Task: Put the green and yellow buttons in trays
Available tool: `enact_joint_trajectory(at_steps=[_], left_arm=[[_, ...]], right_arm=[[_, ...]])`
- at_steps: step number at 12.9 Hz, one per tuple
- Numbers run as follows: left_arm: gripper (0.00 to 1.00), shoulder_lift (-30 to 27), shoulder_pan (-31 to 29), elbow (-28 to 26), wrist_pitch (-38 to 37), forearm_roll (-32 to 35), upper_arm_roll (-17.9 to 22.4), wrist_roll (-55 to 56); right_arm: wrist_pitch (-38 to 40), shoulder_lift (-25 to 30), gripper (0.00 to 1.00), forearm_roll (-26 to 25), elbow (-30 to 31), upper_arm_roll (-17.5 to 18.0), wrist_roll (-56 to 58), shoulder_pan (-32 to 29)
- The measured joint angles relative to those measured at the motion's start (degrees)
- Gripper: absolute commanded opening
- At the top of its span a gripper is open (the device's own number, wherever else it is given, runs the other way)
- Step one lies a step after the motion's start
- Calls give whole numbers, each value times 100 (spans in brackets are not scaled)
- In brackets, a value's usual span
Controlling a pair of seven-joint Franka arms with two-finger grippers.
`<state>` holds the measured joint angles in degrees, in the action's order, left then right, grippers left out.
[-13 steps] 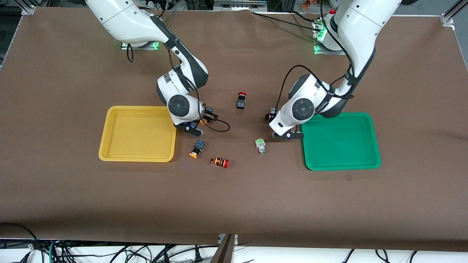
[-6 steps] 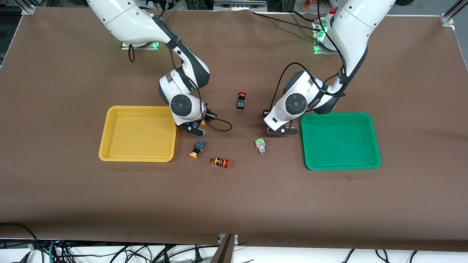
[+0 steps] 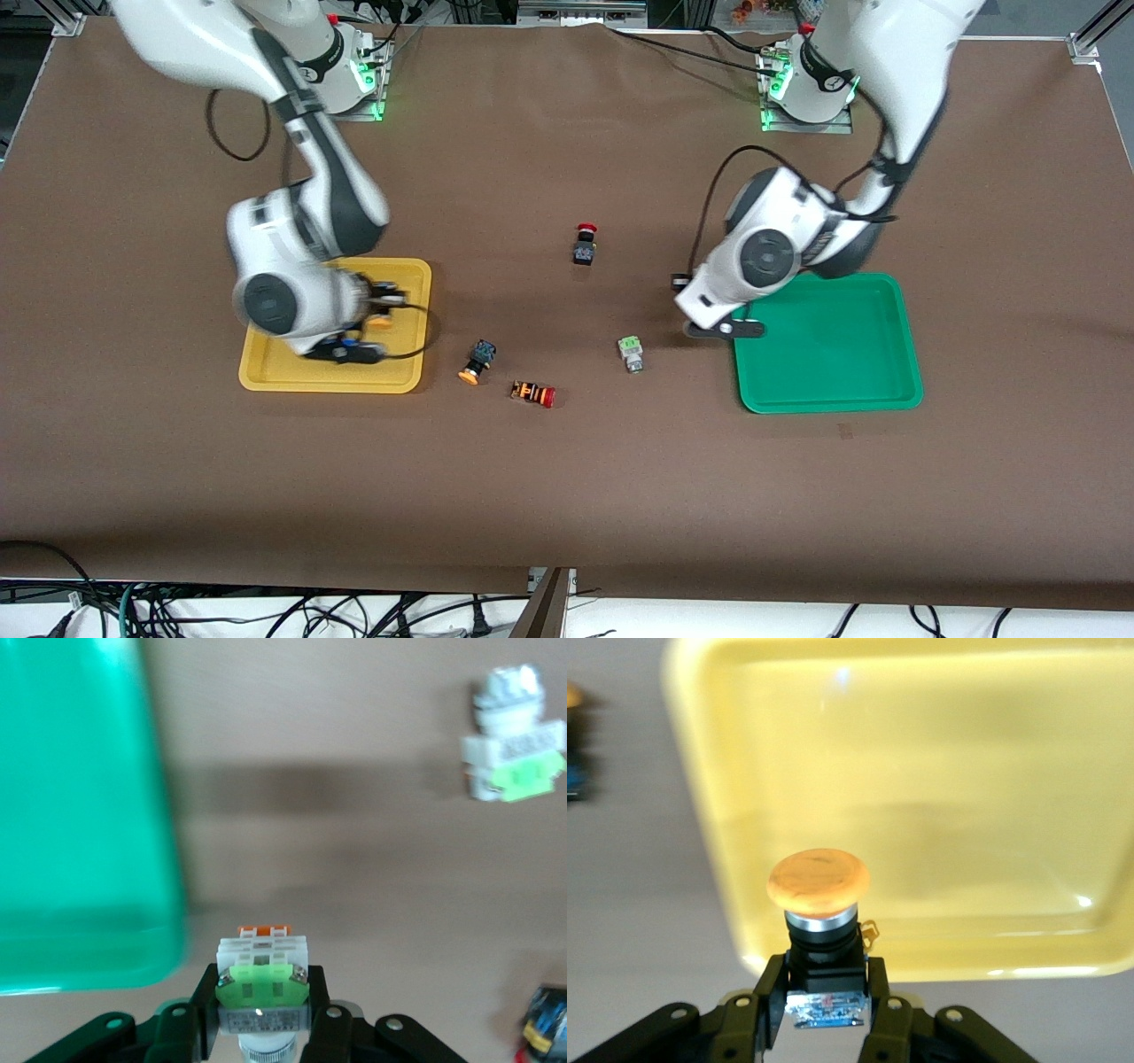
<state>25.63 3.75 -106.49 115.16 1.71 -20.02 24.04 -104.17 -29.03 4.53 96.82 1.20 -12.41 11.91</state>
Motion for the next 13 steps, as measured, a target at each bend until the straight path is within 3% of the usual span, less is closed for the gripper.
enact_joint_trajectory(at_steps=[3,4,5,6,8,10,13], left_arm=[[7,-109,-919,76,-314,778,46,-834],[32,33,-1052,34,-200,907,48,-937],[99,256,-1077,-22,53,958,46,-963],[100,484,-1051,-38,288,963,33,-963],[100,717,-998,61,511,965,-15,-958],[100,671,-898,527,396,965,-120,-948],[100,635,-308,1456,-3,731,-233,-127]], right_arm=[[-61,-156,0,-1,263,-649,1057,-96],[-147,-235,0,-1,363,-742,1166,-96],[-268,-304,25,-1,484,-801,1235,-94],[-402,-351,99,-1,604,-838,1260,-93],[-628,-413,100,1,730,-898,1263,-92],[-727,-406,100,54,560,-831,1154,-70],[-852,-395,100,101,-8,13,-597,42]])
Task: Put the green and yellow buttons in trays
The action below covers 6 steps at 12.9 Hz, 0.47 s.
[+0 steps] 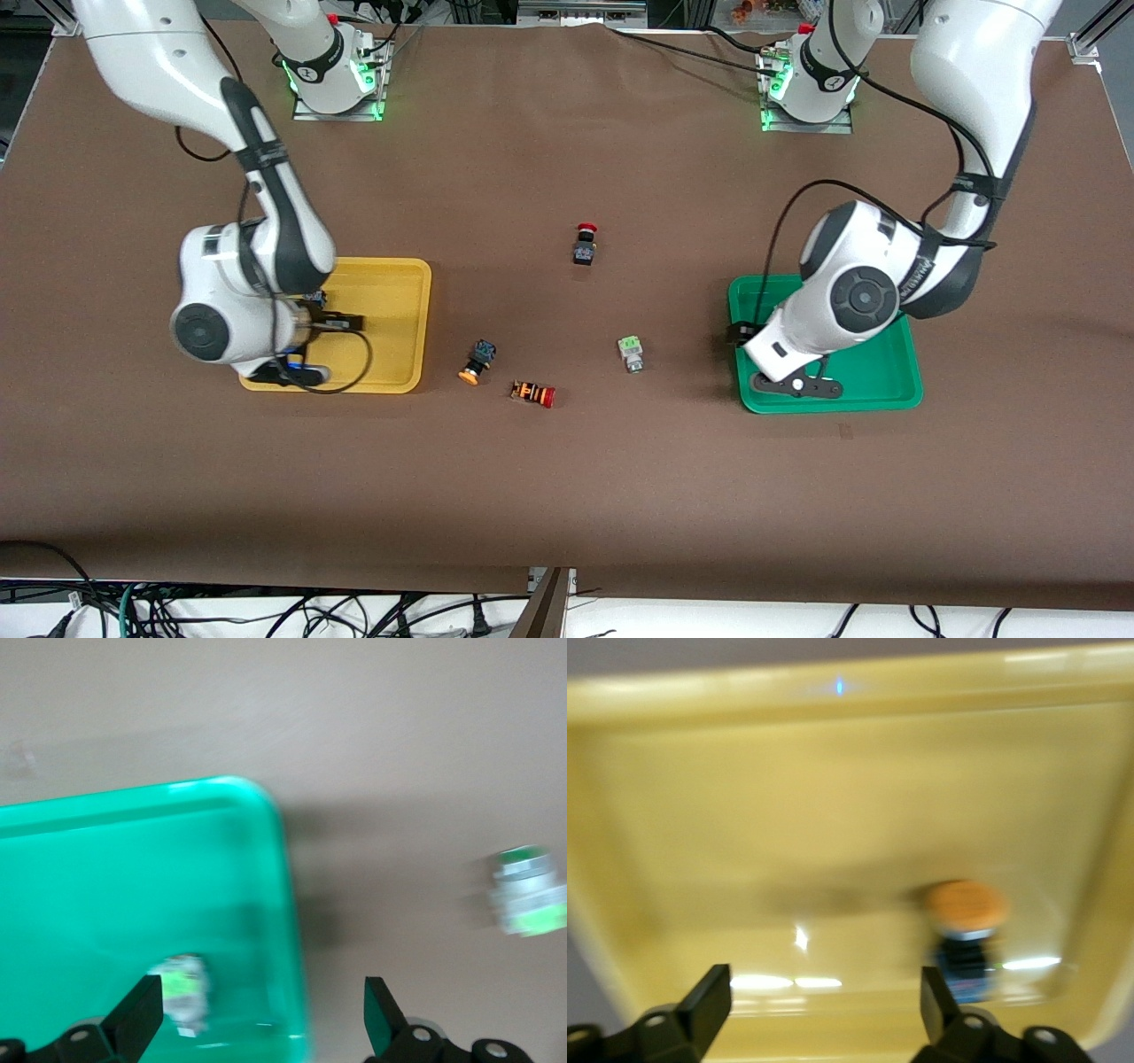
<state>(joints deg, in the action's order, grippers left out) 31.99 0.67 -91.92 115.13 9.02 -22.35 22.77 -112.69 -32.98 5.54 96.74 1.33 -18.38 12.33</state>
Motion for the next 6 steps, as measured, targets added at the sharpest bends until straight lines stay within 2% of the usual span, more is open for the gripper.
enact_joint_trajectory(at_steps=[1,3,6], left_arm=[[100,95,227,196,-36,-144,-2,433],[100,574,647,547,47,-262,5,1288],[100,1593,1183,1047,886,-264,29,2456]], right_arm=[[-297,-77,100,0,-106,309,-723,137],[-1210,-388,100,-5,-174,689,-1867,476],[-2097,-849,100,-10,-211,791,-2510,756]])
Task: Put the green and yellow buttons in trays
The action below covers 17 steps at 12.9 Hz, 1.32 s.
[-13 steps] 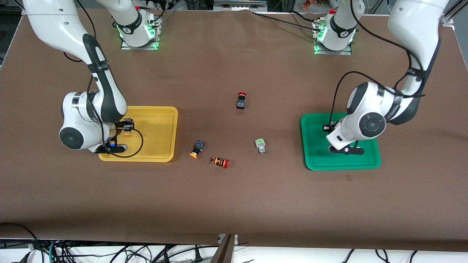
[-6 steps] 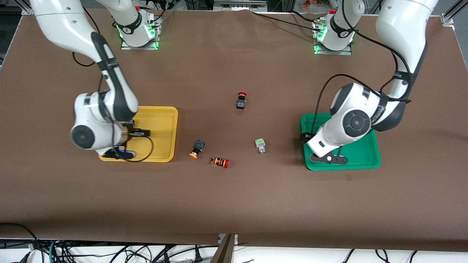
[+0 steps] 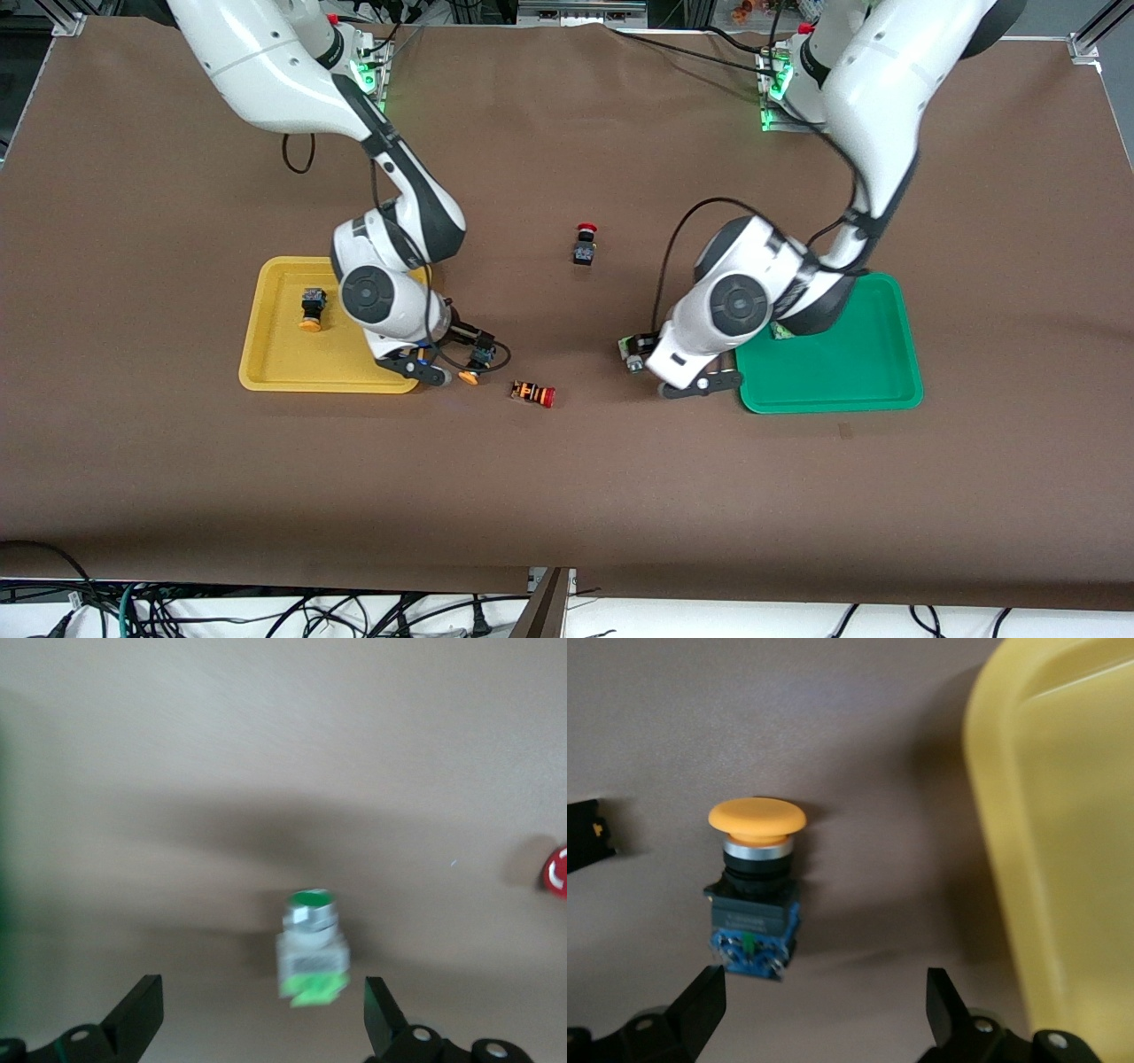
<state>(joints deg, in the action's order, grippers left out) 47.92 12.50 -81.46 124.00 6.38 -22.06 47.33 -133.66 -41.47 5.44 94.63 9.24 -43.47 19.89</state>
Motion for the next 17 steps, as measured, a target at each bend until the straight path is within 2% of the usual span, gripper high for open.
enact_joint_trajectory(at_steps=[1,2,3,4,6,7,8,9,10,12,14,15,17], left_arm=[[75,255,122,77,259,2,15,156],[41,429,219,129,424,21,62,204],[15,508,280,176,461,30,149,209],[0,515,283,202,451,30,198,209],[0,501,269,266,401,36,226,209],[0,483,265,304,295,38,235,209],[0,446,255,350,36,47,250,186],[0,387,237,399,-304,58,267,94],[0,295,188,444,-669,63,285,-93],[0,6,-53,507,-1419,73,322,-732],[0,-310,-546,510,-2018,91,359,-1723],[0,-402,-846,503,-2213,152,390,-2251],[0,-436,-1417,456,-2332,464,412,-3231]], right_arm=[[-118,-80,100,0,-42,3,-87,15],[-179,-110,100,0,-85,13,-130,16],[-251,-119,100,0,-105,14,-154,16],[-339,-137,100,0,-106,15,-159,17],[-480,-192,100,-1,-106,16,-159,30],[-514,-209,93,-3,-111,16,-159,36],[-526,-216,54,-8,-119,16,-159,41],[-527,-218,7,-17,-128,16,-159,43],[-527,-222,0,-53,-133,16,-158,44],[-527,-223,0,-122,-143,16,-158,45],[-482,-215,0,-148,-215,16,-151,44],[-273,-180,0,-172,-308,13,-142,36],[759,42,0,-292,-631,-14,34,-25]])
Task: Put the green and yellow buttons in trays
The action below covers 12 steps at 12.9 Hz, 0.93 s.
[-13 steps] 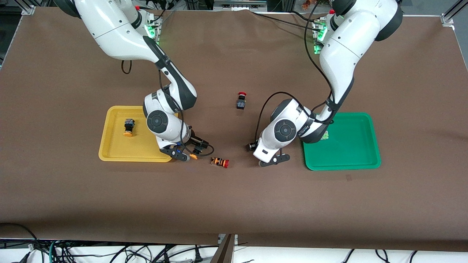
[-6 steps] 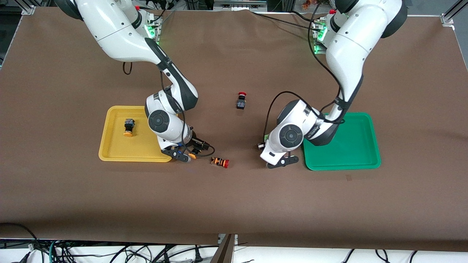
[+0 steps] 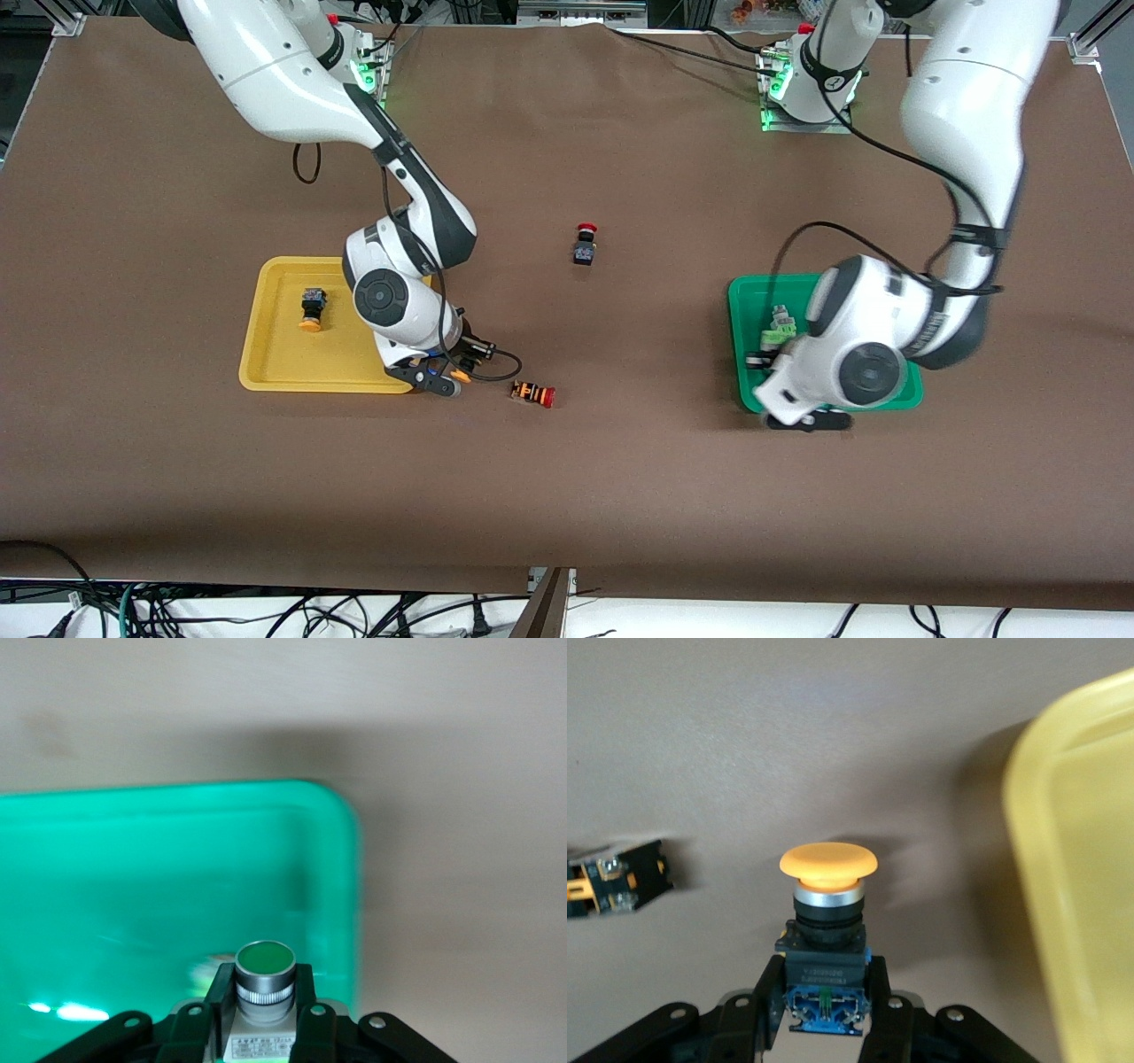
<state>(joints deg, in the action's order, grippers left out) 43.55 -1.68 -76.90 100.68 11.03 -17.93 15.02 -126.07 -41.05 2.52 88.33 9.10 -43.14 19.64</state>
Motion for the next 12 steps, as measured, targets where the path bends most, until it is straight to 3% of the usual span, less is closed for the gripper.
enact_joint_trajectory(at_steps=[3,4,5,7,8,9,12], left_arm=[[0,10,-568,-285,90,484,4,-924],[32,16,-685,-457,278,534,7,-1071],[99,26,-786,-666,538,558,8,-1163],[100,34,-907,-907,872,569,2,-1221],[100,-21,-912,-896,903,570,-22,-1225],[100,-154,-908,-869,852,570,-69,-1225],[100,-1169,-899,-772,325,570,-312,-1222]], right_arm=[[1504,592,0,-87,-45,-112,1187,-375],[1654,747,0,-88,153,-210,1677,-537],[1636,864,0,-88,449,-284,2084,-694],[1189,1015,0,-88,1249,-335,2580,-935],[871,1051,38,-89,1631,-334,2647,-967],[643,1063,99,-90,1893,-328,2654,-959],[399,1152,100,-98,2071,-310,2680,-926]])
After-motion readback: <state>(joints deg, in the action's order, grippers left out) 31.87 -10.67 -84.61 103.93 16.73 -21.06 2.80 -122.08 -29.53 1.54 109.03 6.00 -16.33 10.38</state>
